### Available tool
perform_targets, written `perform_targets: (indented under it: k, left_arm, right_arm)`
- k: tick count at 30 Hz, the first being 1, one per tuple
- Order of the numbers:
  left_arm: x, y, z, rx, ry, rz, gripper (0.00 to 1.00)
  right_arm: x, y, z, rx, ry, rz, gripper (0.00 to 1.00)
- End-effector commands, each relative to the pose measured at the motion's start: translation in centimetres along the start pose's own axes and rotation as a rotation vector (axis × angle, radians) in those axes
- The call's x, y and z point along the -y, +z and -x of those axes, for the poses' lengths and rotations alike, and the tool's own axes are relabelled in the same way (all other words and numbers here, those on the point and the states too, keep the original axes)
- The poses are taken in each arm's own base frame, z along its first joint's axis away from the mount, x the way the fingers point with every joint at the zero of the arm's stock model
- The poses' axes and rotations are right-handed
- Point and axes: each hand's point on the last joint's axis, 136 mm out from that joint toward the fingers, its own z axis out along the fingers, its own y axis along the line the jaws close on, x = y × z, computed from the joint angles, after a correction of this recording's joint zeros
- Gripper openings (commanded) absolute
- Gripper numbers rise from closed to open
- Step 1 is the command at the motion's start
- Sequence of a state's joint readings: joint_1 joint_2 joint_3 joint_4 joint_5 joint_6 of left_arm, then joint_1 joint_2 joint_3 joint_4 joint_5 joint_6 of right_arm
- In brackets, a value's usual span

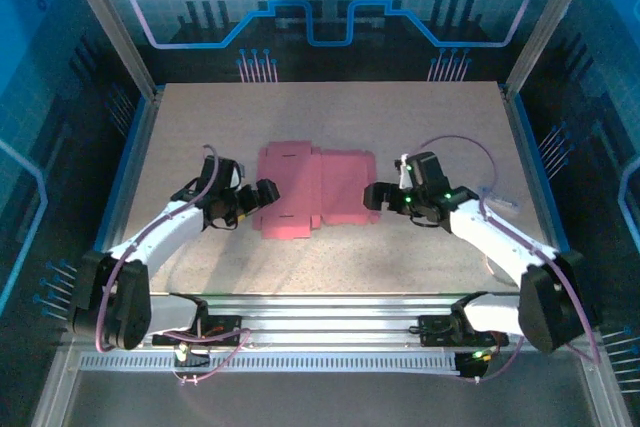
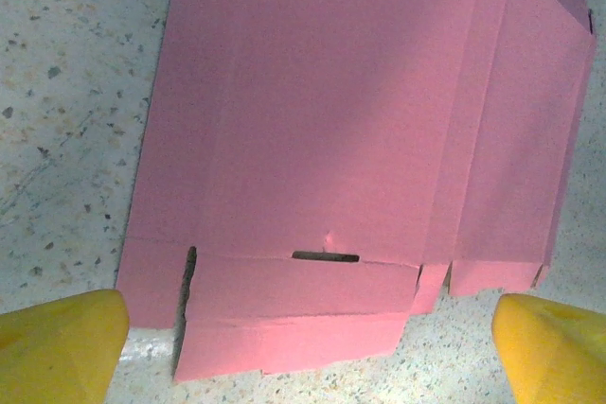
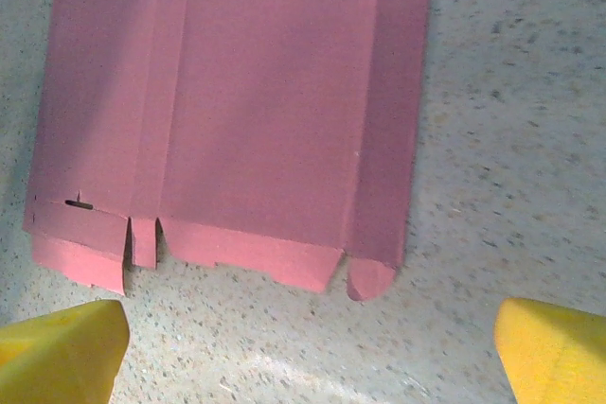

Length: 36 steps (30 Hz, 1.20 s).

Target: Fold the paper box

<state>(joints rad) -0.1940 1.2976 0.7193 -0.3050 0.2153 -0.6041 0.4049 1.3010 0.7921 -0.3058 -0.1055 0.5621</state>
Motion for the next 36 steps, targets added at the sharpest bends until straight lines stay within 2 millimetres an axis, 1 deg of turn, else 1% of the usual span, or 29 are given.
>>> perform_targets:
  k: [1, 3, 5, 8, 11, 15, 18, 23, 25, 30, 36]
  left_arm:
    - [1.3, 0.4, 1.0, 0.009, -0.002, -0.017, 0.99]
    - [1.0, 0.9, 1.1, 0.009, 0.002, 0.015, 0.99]
    - [0.6, 1.5, 1.3, 0.022, -0.015, 0.042, 0.99]
    - [1.4, 2.7, 1.6, 0.03, 0.004, 0.041, 0.99]
    - [1.3, 3.7, 1.6, 0.029, 0.014, 0.087, 0.99]
    - [1.1, 4.9, 1.8, 0.029, 0.011, 0.093, 0.99]
    - [0.7, 5.7, 1.8, 0.012, 0.026, 0.135, 0.99]
    - [0.2, 6.2, 1.9, 0.017, 0.063, 0.179, 0.99]
    - [-0.4, 6.5, 1.9, 0.007, 0.071, 0.215, 0.99]
    - [-1.3, 6.7, 1.7, 0.007, 0.085, 0.249, 0.99]
    - [-1.9, 7.6, 0.7, -0.034, 0.077, 0.253, 0.99]
  right_arm:
    - [-1.1, 1.4, 1.0, -0.017, 0.016, -0.017, 1.0]
    - [-1.1, 2.3, 1.6, -0.028, 0.03, -0.039, 1.0]
    - [-0.5, 3.4, 1.6, -0.051, 0.057, -0.081, 0.98]
    - [-0.1, 4.6, 1.4, -0.078, 0.08, -0.114, 0.96]
    - [0.2, 5.6, 1.1, -0.095, 0.087, -0.135, 0.94]
    - [0.7, 6.3, 0.5, -0.113, 0.09, -0.153, 0.91]
    - [0.9, 6.8, 0.0, -0.131, 0.092, -0.161, 0.9]
    - [1.3, 7.5, -0.6, -0.149, 0.094, -0.177, 0.88]
    - [1.4, 7.8, -0.8, -0.156, 0.098, -0.182, 0.88]
    - [1.4, 8.6, -1.3, -0.171, 0.095, -0.193, 0.87]
    - [1.0, 9.6, -2.0, -0.191, 0.096, -0.189, 0.81]
